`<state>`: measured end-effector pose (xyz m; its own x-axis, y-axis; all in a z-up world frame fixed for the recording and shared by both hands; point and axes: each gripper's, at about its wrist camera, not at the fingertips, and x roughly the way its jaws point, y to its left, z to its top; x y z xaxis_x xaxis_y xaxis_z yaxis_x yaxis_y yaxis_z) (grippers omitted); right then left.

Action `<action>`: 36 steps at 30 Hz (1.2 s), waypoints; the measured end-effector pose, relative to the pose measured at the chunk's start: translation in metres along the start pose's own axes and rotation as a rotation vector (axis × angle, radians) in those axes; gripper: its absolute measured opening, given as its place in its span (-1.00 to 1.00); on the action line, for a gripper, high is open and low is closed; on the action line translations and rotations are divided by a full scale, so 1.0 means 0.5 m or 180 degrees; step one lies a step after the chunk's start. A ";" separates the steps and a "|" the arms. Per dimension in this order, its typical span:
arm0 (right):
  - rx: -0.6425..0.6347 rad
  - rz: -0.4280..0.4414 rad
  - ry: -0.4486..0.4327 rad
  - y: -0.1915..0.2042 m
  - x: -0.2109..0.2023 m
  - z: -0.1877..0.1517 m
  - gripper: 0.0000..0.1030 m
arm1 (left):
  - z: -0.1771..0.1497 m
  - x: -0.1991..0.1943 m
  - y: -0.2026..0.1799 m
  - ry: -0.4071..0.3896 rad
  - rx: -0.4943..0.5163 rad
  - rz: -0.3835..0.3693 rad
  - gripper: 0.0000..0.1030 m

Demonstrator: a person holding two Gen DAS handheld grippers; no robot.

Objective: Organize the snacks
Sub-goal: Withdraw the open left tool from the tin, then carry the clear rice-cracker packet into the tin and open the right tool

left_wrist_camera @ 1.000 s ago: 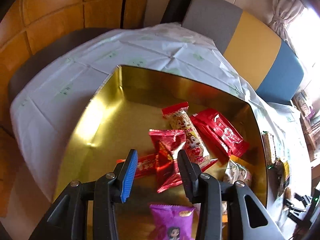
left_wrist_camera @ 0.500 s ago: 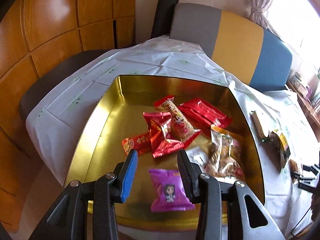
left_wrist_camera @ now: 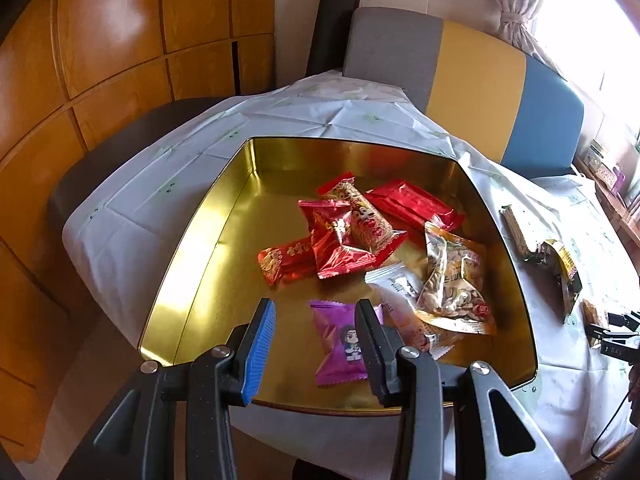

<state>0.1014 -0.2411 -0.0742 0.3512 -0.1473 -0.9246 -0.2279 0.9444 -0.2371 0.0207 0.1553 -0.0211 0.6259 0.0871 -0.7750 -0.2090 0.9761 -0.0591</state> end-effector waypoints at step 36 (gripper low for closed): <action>0.0089 0.0593 0.0112 0.047 -0.020 0.057 0.14 | 0.000 -0.023 0.080 -0.0102 -0.0339 0.0028 -0.19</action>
<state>0.1186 -0.2091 -0.0621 0.2733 0.0213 -0.9617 -0.2605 0.9640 -0.0527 0.0052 0.1935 -0.0148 0.6472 0.1035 -0.7553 -0.2923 0.9487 -0.1204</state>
